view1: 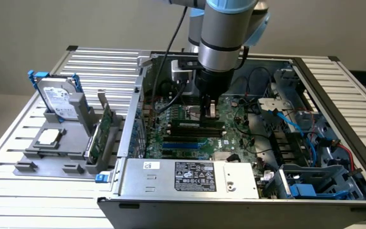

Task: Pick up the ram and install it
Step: 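Insert the ram into the slot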

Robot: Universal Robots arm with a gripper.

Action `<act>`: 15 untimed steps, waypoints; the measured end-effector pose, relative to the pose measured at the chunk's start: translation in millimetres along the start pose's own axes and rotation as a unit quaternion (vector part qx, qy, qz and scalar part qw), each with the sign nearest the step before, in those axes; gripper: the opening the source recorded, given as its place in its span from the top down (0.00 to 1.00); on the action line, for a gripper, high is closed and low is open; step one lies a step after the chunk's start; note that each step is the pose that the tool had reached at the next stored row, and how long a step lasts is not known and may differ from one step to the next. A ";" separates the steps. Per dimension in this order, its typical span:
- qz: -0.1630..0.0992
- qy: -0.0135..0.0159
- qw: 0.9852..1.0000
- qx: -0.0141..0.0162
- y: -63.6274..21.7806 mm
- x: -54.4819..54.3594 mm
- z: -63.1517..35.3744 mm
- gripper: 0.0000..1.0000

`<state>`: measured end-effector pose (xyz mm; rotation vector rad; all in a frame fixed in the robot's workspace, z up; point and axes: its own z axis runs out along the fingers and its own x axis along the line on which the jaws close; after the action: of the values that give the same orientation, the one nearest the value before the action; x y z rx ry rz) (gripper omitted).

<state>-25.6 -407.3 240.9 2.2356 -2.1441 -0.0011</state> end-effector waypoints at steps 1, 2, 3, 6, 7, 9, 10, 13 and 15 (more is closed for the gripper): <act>-0.001 0.000 1.000 0.000 0.0 -0.1 1.6 0.86; -0.002 0.000 1.000 0.000 -0.1 -0.1 2.6 0.86; -0.003 0.000 1.000 0.000 0.0 -0.1 3.5 0.86; -0.005 0.000 1.000 0.002 0.4 -0.2 5.4 0.86; -0.005 0.001 1.000 0.004 0.7 -0.2 5.5 0.86; -0.006 0.001 1.000 0.006 1.7 -0.3 5.8 0.86; -0.006 0.001 1.000 0.007 2.1 -0.3 6.0 0.86; -0.007 0.001 1.000 0.008 2.8 -0.4 6.7 0.86; -0.008 0.001 1.000 0.008 2.9 -0.4 7.6 0.86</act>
<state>-28.8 -407.2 233.5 2.2596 -2.1319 0.0174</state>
